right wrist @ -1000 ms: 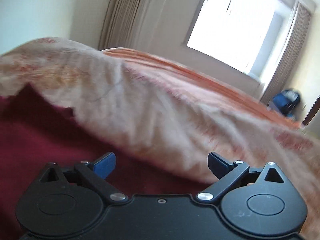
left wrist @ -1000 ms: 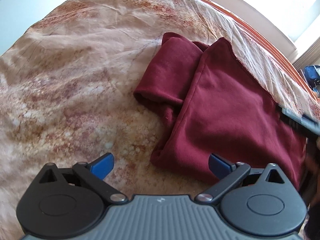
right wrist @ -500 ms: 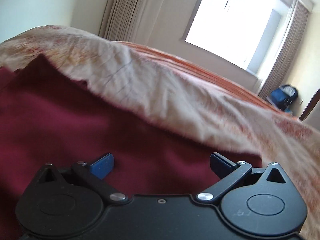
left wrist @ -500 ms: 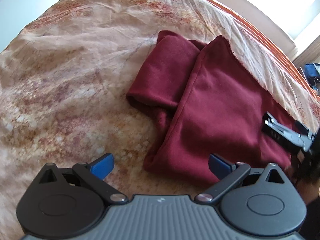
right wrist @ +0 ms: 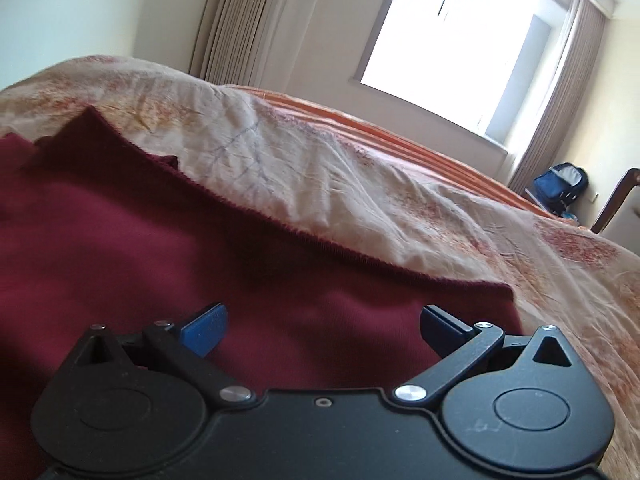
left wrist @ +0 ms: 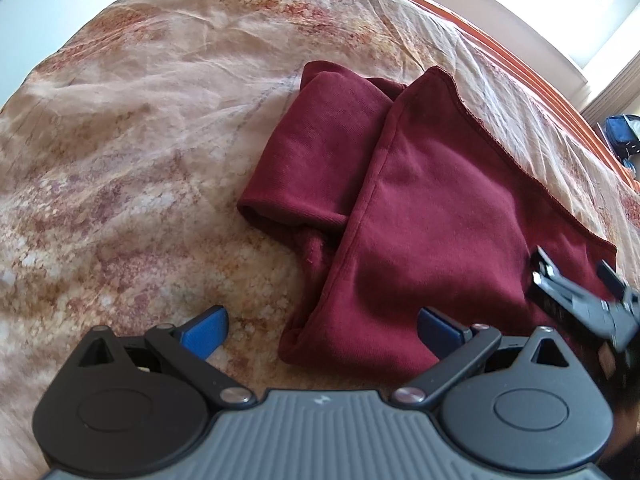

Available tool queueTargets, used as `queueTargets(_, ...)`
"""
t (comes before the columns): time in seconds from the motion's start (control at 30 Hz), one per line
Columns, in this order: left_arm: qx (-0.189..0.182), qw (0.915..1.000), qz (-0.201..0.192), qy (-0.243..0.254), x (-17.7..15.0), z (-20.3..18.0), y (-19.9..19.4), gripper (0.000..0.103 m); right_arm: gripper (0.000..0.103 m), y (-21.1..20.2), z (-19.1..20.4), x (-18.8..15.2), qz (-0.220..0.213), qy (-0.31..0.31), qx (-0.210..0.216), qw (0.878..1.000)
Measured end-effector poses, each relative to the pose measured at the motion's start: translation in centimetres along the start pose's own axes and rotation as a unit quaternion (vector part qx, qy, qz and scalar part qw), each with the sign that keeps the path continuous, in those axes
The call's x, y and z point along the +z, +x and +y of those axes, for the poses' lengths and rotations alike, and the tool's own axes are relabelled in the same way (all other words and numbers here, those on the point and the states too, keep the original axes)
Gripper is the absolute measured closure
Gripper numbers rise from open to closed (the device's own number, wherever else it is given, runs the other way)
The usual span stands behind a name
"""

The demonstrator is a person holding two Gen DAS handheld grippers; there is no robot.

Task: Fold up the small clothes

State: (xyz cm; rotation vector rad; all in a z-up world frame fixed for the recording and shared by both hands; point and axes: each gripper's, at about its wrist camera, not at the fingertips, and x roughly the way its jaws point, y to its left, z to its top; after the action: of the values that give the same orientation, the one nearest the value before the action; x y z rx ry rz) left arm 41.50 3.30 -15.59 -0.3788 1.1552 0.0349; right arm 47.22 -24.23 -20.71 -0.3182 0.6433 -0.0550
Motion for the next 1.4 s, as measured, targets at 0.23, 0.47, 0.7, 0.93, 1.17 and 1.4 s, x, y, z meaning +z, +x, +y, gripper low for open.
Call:
queueTargets(0.23,0.008,0.9994,-0.031,0.009,0.1,0.3,-0.4,0.001,0.001,-6.2,2.5,-3.5,-0.032,-0.061,-0.025,0.997)
queueTargets(0.47,0.023,0.9960,-0.080,0.032,2.6,1.9,0.4,0.001,0.001,-6.5,5.7,-6.7,-0.043,-0.124,-0.048,0.990)
queueTargets(0.7,0.008,0.9933,-0.092,0.070,4.5,1.4,1.1,0.000,0.001,-5.3,4.4,-7.3,-0.030,-0.078,-0.013,0.996)
queueTargets(0.93,-0.067,0.9928,-0.068,0.071,5.1,0.9,1.5,0.012,0.001,-4.8,3.9,-7.4,-0.026,-0.064,-0.002,0.998)
queueTargets(1.17,-0.057,0.9960,-0.051,0.048,5.3,0.8,1.5,0.050,0.001,-5.0,4.2,-7.7,-0.032,-0.067,-0.007,0.997)
queueTargets(1.4,-0.035,0.9976,-0.044,0.042,5.8,0.5,1.9,0.058,0.001,-5.1,4.3,-7.9,-0.036,-0.068,-0.010,0.997)
